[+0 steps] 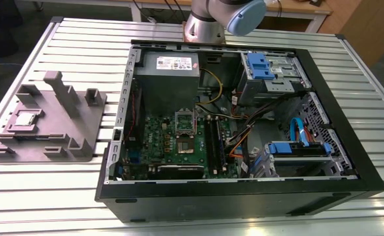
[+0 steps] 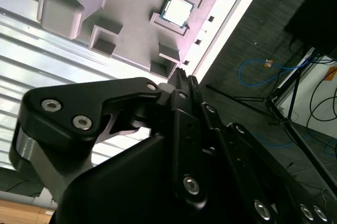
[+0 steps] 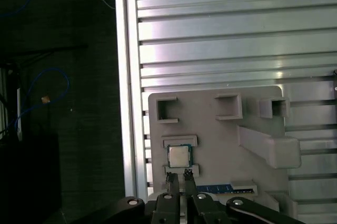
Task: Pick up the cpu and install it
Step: 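Pick up the cpu and move it towards the insertion slot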
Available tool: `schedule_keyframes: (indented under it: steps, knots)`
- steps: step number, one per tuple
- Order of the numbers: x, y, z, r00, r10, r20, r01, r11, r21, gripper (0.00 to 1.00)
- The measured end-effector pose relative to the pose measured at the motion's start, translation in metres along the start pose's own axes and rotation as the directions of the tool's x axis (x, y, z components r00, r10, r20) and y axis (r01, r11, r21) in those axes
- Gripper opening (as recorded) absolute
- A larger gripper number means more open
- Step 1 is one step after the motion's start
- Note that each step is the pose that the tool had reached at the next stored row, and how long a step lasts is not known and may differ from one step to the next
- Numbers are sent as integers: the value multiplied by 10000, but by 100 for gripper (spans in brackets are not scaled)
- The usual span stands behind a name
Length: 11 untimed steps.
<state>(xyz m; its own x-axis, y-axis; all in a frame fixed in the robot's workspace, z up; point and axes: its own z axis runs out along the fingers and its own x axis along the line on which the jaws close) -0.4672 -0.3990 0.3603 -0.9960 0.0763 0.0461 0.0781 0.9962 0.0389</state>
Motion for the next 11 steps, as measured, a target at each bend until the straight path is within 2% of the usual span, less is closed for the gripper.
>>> schedule_keyframes:
  steps: [1,3,4,8,10,11]
  knots:
    - [0,0,0,10000,0,0,0,10000,0,16]
    - [0,0,0,10000,0,0,0,10000,0,29]
    - [0,0,0,10000,0,0,0,10000,1,29]
    - [0,0,0,10000,0,0,0,10000,0,53]
    - [1,0,0,10000,0,0,0,10000,0,53]
    - [1,0,0,10000,0,0,0,10000,0,59]
